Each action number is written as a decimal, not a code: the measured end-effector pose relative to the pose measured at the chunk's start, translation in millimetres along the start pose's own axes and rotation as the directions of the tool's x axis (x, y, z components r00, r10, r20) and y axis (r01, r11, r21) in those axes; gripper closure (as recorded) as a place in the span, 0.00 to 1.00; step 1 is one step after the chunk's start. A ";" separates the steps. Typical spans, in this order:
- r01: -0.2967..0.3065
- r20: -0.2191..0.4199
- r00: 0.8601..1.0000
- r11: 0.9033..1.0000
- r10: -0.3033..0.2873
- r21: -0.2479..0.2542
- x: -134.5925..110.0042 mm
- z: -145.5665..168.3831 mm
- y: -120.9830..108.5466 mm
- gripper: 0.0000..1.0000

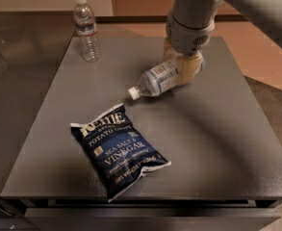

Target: Move blue plastic bottle near water bottle

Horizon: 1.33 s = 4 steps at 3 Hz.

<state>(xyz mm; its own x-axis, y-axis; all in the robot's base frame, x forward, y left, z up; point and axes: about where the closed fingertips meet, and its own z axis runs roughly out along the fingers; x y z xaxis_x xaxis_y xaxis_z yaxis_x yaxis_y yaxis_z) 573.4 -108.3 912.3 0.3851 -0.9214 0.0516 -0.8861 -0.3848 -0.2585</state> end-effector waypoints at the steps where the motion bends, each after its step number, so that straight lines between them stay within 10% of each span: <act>1: -0.014 0.030 0.999 0.999 0.012 0.047 -12.3 11.9 -44.1 1.00; 4: -0.017 0.154 0.988 0.987 -0.007 0.157 -26.2 59.5 -139.8 1.00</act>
Offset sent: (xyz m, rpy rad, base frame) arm 0.1177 0.0635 -0.0155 0.1555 -0.0798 0.0276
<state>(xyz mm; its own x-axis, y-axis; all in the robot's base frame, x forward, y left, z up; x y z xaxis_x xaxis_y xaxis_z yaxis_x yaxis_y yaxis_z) 702.5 -27.2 889.7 0.4265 -0.8994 -0.0959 -0.8412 -0.3555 -0.4074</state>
